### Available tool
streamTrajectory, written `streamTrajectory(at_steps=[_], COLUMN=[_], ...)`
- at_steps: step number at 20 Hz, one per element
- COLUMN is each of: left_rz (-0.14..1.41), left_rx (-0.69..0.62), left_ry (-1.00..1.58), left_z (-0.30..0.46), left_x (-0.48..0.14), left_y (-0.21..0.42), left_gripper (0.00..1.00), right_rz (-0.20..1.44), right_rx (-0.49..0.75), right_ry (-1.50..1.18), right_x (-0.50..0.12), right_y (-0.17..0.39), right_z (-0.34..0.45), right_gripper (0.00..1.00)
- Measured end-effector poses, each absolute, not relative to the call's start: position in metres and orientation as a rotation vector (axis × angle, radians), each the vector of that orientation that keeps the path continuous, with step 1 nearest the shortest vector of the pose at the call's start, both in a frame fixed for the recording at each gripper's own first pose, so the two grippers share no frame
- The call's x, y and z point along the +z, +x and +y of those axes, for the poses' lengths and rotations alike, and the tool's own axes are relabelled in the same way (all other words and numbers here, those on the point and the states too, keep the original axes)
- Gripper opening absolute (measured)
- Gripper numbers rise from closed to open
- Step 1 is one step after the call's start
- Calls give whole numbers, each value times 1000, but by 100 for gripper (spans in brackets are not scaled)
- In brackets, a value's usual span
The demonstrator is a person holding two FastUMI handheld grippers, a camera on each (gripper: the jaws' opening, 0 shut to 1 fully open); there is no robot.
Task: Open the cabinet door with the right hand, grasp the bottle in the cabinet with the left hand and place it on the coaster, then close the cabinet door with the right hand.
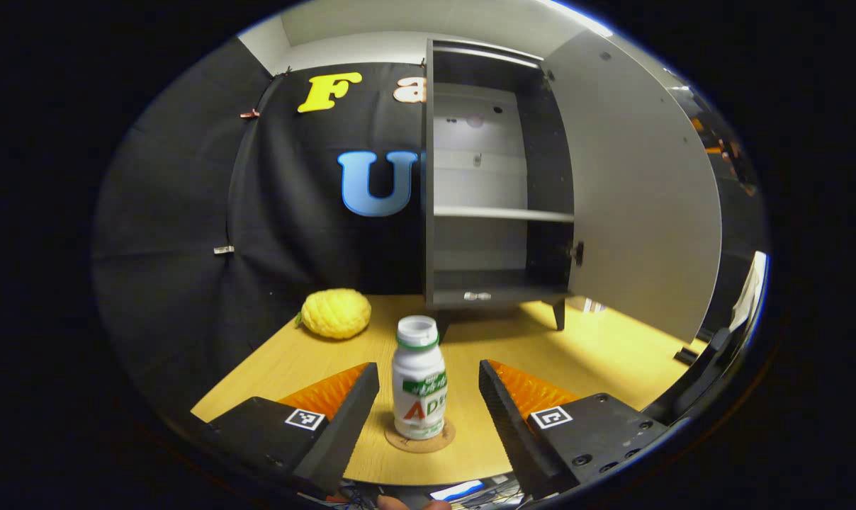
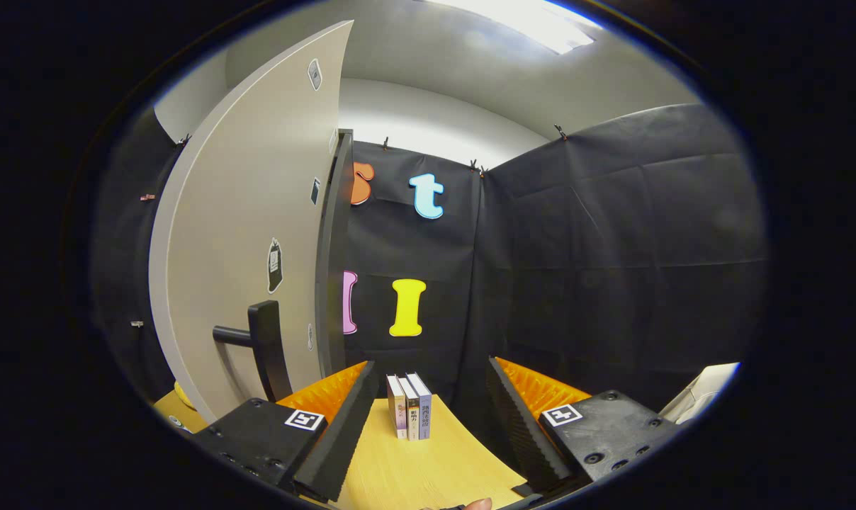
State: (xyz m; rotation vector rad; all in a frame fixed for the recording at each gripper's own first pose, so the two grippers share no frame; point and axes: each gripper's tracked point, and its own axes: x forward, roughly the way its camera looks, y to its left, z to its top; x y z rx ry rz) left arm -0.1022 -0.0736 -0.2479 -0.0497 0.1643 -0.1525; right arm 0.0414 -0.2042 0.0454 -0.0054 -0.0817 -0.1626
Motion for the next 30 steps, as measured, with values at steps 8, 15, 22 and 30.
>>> streamTrajectory(at_steps=[8, 15, 22, 30], left_rz=[73, 79, 80, 77], left_rx=[-72, -7, 16, -19], left_ry=[40, 41, 8, 8], left_z=[-68, -50, -33, -33], left_x=[-101, -38, -33, -34], left_y=[-69, -45, -40, -39], left_gripper=[90, 90, 90, 90], right_rz=[-51, -34, -1, 14], right_rx=[-133, -103, -99, -51], right_ry=[25, 60, 67, 94], right_x=[42, 42, 31, 29], right_y=[44, 46, 40, 33], right_z=[-206, -200, -193, -153], right_gripper=[98, 96, 95, 94])
